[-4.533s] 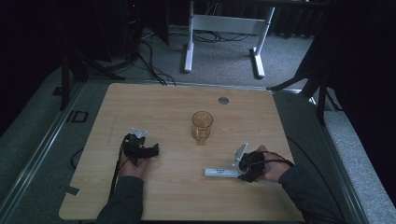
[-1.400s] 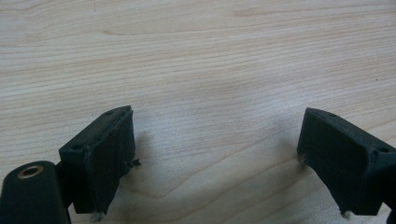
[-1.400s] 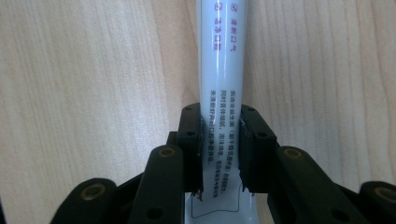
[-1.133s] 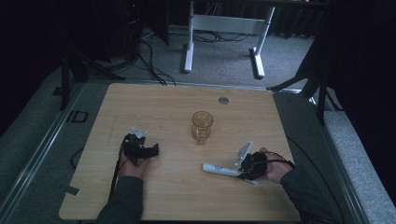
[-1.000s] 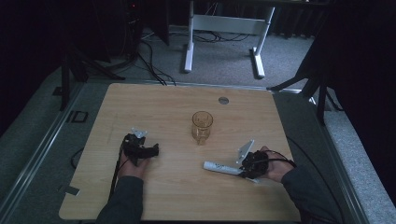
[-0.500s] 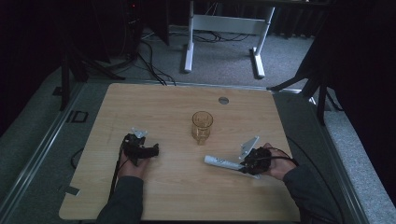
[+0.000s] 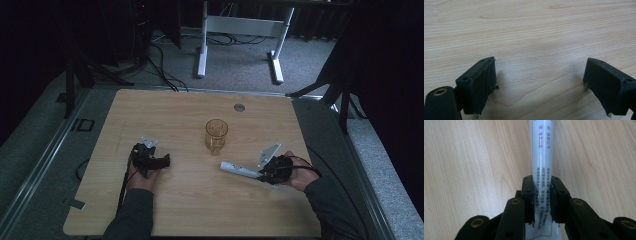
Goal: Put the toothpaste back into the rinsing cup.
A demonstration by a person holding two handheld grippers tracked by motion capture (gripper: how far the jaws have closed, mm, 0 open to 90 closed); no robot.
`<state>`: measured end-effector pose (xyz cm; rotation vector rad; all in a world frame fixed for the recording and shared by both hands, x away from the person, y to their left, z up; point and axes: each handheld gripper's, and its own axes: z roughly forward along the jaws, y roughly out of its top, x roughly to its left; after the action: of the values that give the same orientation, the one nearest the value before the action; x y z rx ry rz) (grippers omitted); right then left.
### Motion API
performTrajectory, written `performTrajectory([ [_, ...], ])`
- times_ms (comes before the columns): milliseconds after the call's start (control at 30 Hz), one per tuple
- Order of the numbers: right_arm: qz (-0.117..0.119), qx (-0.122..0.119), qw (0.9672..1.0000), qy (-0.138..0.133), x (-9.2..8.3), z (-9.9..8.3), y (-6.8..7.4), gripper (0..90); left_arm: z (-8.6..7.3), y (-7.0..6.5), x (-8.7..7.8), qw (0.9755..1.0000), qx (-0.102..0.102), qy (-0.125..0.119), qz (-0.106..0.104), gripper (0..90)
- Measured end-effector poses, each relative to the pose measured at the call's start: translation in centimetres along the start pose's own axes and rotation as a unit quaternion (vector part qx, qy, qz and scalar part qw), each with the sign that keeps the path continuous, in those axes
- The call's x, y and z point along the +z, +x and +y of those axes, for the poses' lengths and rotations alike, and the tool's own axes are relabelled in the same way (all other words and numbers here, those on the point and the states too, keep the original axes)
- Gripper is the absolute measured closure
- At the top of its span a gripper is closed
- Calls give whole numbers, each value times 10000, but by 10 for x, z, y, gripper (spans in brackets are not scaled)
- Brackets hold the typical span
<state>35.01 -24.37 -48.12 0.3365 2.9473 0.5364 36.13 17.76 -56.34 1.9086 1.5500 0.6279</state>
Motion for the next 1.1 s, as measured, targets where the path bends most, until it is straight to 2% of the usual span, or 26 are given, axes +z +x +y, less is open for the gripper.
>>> performTrajectory([
  [367, -134, 87, 9997, -202, -13, 0, -6, 762, 0, 0, 0, 10000, 0, 0, 0, 115],
  [600, -233, 188, 9992, -248, -19, -3, -11, 762, 0, 0, 0, 10000, 4, 7, 3, 115],
  [867, -329, 185, 9988, -303, -30, -2, -15, 762, 0, 0, 0, 10000, 5, 9, 2, 115],
  [967, -355, 205, 9986, -341, -33, -1, -16, 763, -1, 0, -2, 10000, 18, -55, -17, 162],
  [1000, -387, 208, 9984, -344, -35, -1, -17, 762, -1, -1, -2, 9999, 65, -106, -64, 227],
  [1067, -396, 202, 9984, -337, -35, 0, -17, 762, -1, -1, -2, 9999, 65, -106, -64, 243],
  [1100, -430, 209, 9983, -328, -37, -1, -18, 762, -1, -1, -4, 9999, 71, -94, -80, 310],
])
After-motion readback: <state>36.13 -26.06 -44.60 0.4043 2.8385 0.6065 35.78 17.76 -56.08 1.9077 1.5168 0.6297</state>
